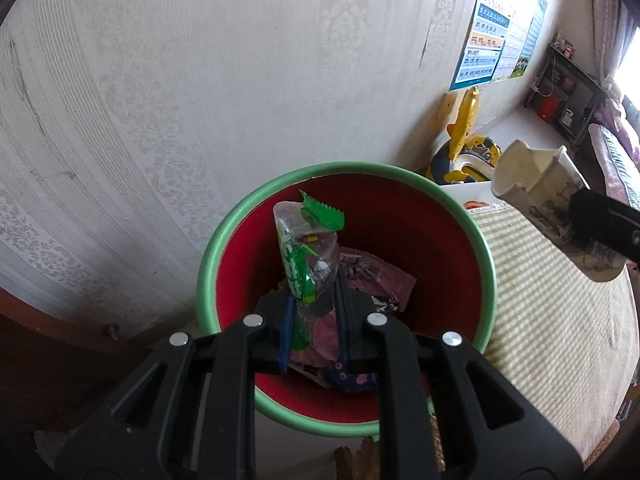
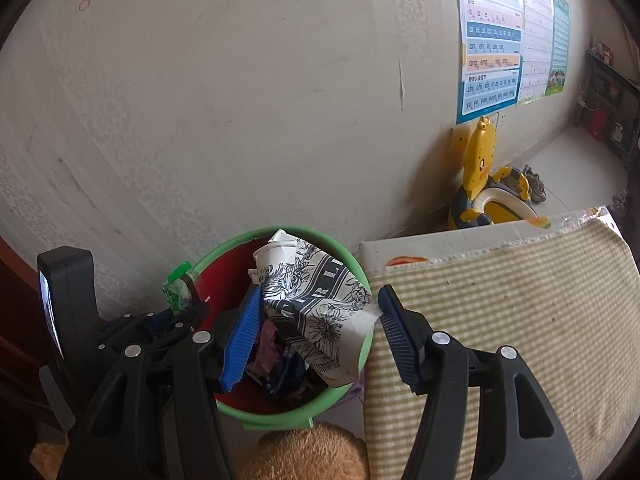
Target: Collect trash
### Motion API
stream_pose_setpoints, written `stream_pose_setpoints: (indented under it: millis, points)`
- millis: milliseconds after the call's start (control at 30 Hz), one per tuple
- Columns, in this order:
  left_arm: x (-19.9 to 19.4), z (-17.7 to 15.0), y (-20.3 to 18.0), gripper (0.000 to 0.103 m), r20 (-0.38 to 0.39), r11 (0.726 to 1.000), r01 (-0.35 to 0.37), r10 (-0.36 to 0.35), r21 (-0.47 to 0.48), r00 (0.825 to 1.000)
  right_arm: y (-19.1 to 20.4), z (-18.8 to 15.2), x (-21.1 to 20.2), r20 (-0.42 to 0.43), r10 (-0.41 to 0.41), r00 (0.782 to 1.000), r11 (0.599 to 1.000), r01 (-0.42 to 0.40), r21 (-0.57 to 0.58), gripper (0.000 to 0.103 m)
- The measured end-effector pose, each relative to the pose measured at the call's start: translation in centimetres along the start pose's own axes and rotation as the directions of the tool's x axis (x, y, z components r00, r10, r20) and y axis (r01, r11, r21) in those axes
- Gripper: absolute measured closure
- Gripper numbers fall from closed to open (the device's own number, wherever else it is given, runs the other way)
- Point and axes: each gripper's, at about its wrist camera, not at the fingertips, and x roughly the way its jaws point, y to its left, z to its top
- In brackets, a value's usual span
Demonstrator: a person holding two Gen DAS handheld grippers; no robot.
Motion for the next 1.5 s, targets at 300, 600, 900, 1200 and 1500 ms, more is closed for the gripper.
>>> stream_pose_setpoints:
  millis: [300, 600, 900, 1200, 1500]
  points:
    - [-1.9, 0.1, 0.0, 0.024, 0.054, 0.999, -0.014, 0.016, -0.034, 0.998, -2.2, -1.9, -1.4, 0.021, 0.004, 1.000, 0.998, -0.006, 0.063, 0.026]
    - [-9.3, 0.9, -5.0, 0.006, 0.247, 0.996, 0.085, -0.076, -0.027, 0.966, -8.9, -6.9, -11.7, 0.203, -0.189, 0.961, 0.970, 0.150, 0.191, 0.017]
    - [-16.4, 1.4, -11.4, 0.005, 0.441, 0.989, 0.141, -0.145, 0.042, 0.886, -13.2, -11.3, -19.0, 0.307, -0.370, 0.877, 0.915, 0.287, 0.282, 0.012]
    - [-19.8, -0.5, -17.2, 0.005, 0.450, 0.981, 0.112, -0.174, 0.161, 0.876, -14.8, -13.3, -21.4, 0.337, -0.372, 0.865, 0.910, 0.268, 0.316, 0.011]
    - [-20.5, -1.6, -20.1, 0.005, 0.429, 0.965, 0.103, -0.201, 0.241, 0.881, -16.3, -14.4, -23.1, 0.352, -0.393, 0.850, 0.890, 0.256, 0.376, 0.010]
